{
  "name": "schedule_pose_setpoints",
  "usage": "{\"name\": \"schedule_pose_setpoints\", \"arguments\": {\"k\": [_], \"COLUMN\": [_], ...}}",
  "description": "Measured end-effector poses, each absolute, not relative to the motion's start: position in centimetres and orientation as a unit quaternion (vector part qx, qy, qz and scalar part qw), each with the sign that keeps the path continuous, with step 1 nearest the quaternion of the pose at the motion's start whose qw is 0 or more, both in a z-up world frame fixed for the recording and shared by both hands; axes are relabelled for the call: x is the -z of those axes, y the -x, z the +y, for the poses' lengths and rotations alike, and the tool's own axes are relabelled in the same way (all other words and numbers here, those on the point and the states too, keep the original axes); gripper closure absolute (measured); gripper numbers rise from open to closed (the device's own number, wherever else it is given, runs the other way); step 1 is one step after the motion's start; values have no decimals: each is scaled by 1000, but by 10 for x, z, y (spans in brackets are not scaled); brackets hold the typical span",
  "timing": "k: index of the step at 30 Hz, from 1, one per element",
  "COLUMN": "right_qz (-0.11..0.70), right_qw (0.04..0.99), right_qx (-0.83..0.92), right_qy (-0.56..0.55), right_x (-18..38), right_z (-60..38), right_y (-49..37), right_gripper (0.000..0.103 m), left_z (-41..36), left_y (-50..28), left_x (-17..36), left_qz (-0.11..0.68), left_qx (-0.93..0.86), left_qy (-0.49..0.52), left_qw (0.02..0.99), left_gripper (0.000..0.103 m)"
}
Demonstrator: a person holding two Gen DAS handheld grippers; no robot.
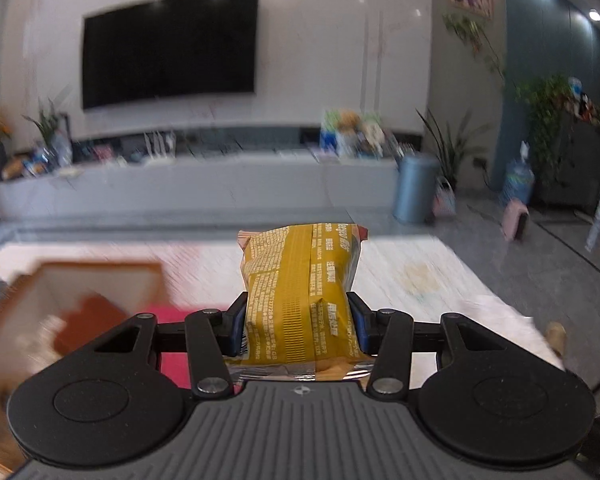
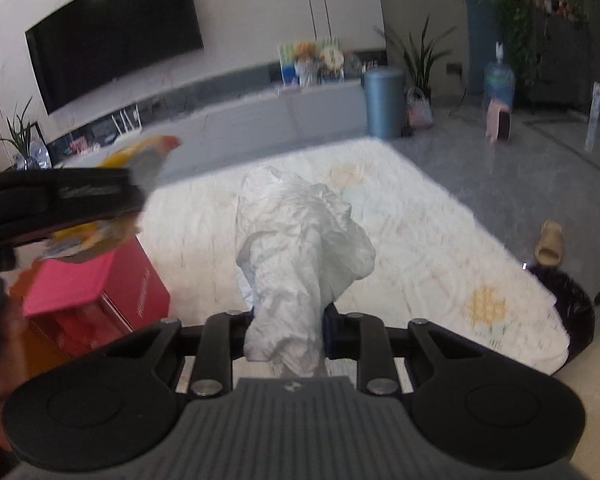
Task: Organize soft objects
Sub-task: 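Lift the snack bag and tissue and carry them over the cardboard box, then lower the snack bag and tissue into the box and open both tools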
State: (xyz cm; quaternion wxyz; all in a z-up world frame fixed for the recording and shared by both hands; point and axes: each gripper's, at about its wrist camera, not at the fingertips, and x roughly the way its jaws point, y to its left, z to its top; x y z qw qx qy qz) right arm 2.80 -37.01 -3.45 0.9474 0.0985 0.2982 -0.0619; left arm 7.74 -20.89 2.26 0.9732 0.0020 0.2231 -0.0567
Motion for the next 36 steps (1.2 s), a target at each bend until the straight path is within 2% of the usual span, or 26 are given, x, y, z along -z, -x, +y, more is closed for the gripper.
{"name": "schedule_pose_setpoints", "arguments": {"k": [9, 17, 23, 31, 35, 36], "right_qz": [235, 214, 268, 362, 392, 398], "right_qw": [970, 970, 957, 925, 909, 906], "right_qx": [7, -92, -109, -71, -69, -70], "right_qy": [-53, -68, 2, 87, 120, 124], "right_x": [-21, -47, -19, 48, 69, 72], "right_z": [-300, -192, -110, -84, -74, -73], "right_y": [-15, -60, -125, -210, -218, -219], "right_gripper": [79, 79, 80, 82, 82, 81], "left_z": [-80, 14, 46, 57, 58, 54], "left_y": [-52, -61, -92, -106, -104, -102], "left_x": [-76, -59, -20, 26, 34, 32], "left_qz": [164, 172, 227, 312, 324, 321], "left_qx": [7, -11, 33, -7, -5, -7], "left_qy": [27, 97, 128, 94, 64, 52], "left_qw": [986, 980, 965, 945, 944, 946], "left_gripper": [47, 47, 47, 47, 43, 39]}}
